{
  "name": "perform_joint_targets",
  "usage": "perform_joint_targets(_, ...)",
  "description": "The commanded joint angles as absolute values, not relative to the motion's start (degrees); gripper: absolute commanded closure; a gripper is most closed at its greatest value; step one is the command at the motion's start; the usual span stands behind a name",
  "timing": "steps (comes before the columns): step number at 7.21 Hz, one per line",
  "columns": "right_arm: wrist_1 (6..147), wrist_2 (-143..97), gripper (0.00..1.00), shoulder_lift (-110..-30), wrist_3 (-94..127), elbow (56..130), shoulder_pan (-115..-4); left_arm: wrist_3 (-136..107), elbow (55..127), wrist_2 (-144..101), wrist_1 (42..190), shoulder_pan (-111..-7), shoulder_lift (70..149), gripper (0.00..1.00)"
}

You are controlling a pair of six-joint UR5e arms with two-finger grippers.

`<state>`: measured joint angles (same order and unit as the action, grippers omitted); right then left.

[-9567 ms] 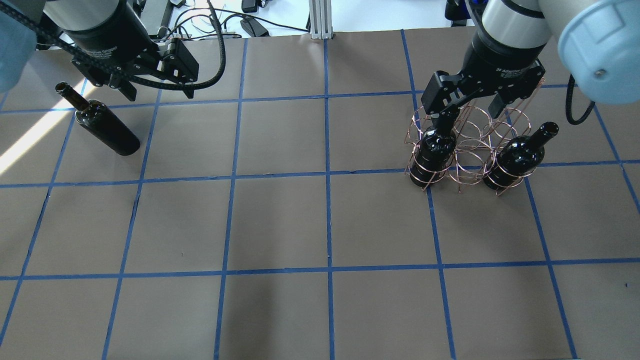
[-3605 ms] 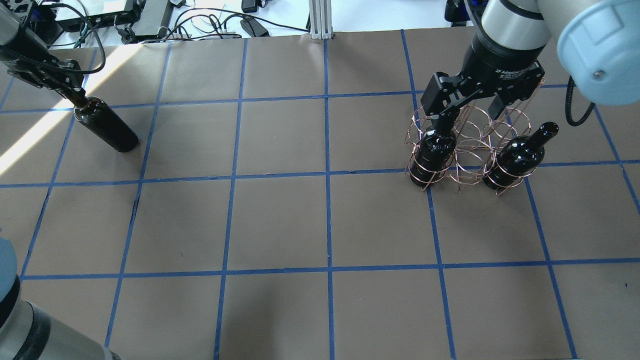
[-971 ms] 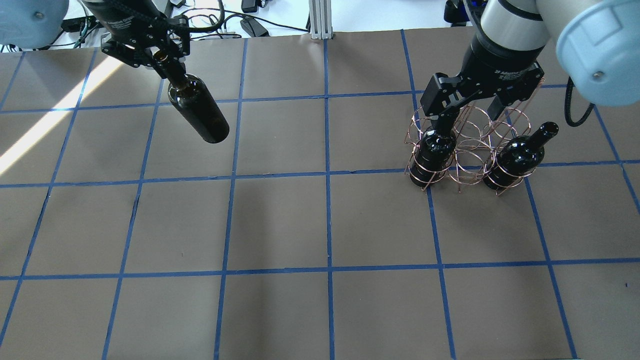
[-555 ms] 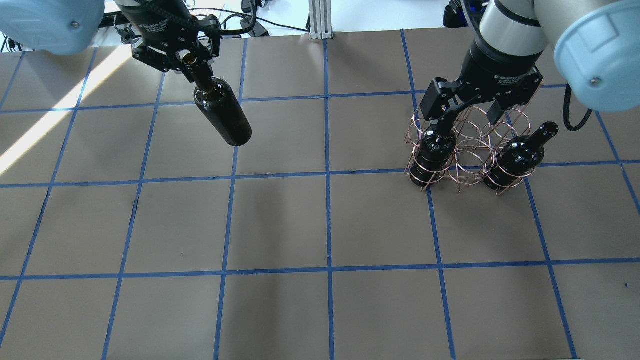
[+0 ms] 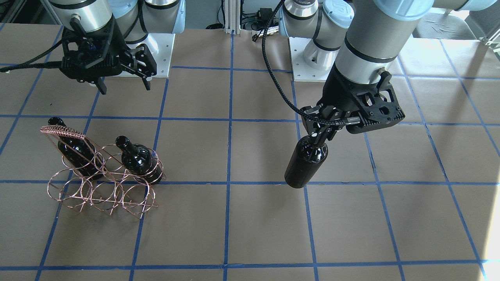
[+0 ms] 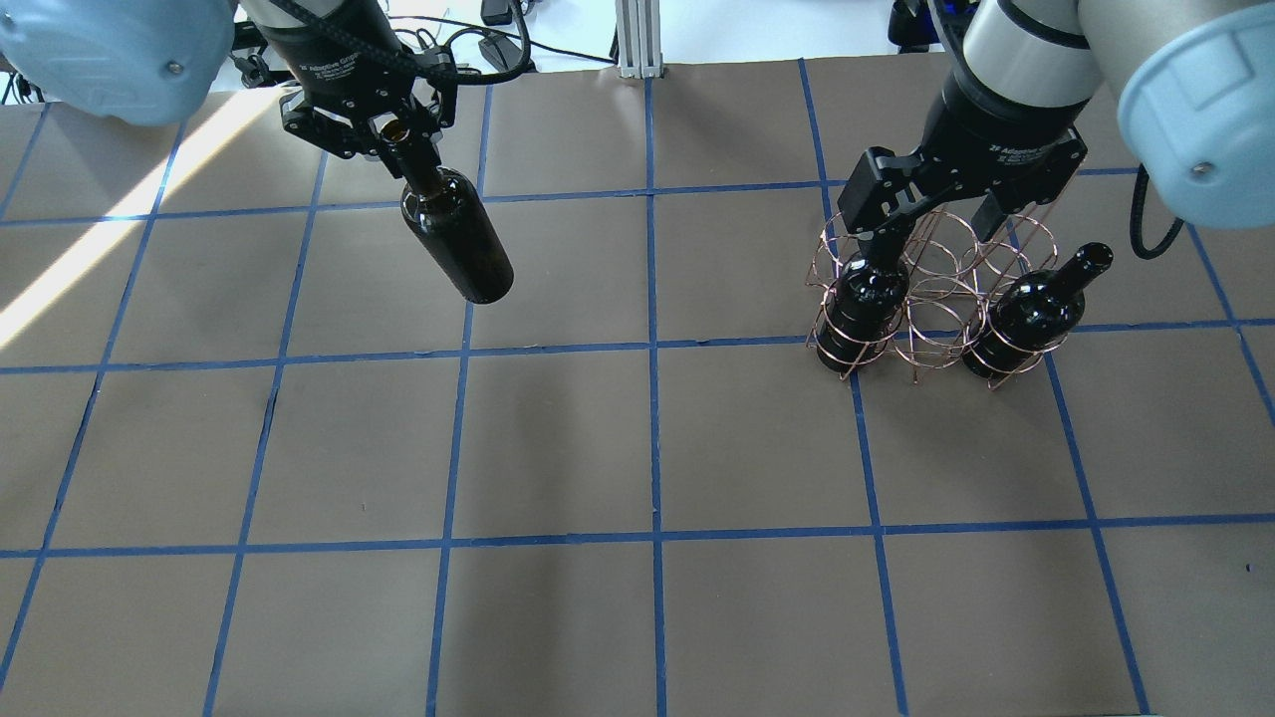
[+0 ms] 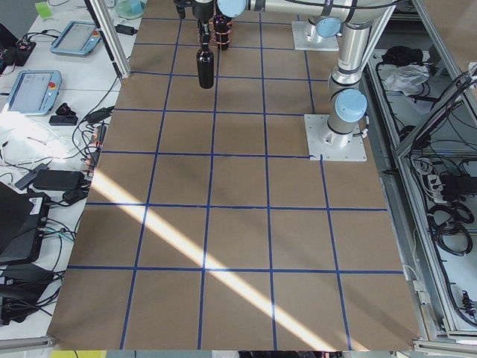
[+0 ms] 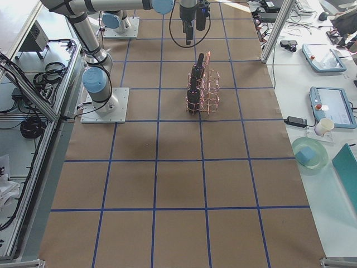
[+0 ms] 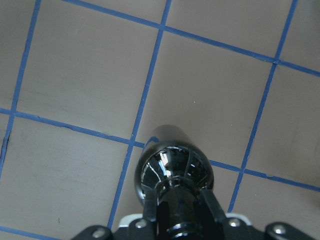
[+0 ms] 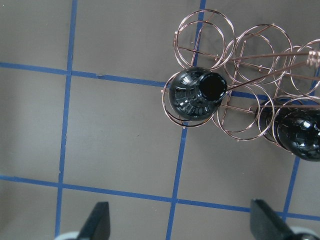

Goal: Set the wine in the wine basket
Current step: 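Carry the bottle toward the table center and stand it upright with the left gripper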

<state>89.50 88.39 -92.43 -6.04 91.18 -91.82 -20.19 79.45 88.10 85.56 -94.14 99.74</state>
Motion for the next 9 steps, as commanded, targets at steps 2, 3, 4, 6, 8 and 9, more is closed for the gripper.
perform_joint_targets(2, 91.2, 88.7, 0.00, -92.4, -6.2, 91.1, -91.8, -21.1, 84.2, 88.2, 86.6, -94.9, 95.8, 1.00)
perform_joint_targets(3, 91.4, 89.0, 0.00, -92.2, -6.3, 91.1, -91.8, -21.1, 87.2, 88.1, 86.5, -94.9, 93.9, 1.00)
perform_joint_targets(4, 91.4, 89.1, 0.00, -92.6, -6.7, 91.1, -91.7, -21.1, 89.6, 88.2, 86.7, -95.2, 91.9, 1.00)
perform_joint_targets(6, 91.4, 88.3, 0.00, -92.5, -6.6, 91.2, -91.8, -21.3, 94.4, 88.5, 86.9, -95.3, 87.7, 1.00)
perform_joint_targets(8, 91.3, 89.1, 0.00, -92.5, -6.8, 91.1, -91.8, -24.1, 99.3, 88.5, 87.0, -96.5, 85.0, 1.00)
perform_joint_targets(9, 91.2, 89.1, 0.00, -92.6, -6.8, 91.1, -91.7, -24.3, 99.8, 88.4, 86.8, -97.3, 85.0, 1.00)
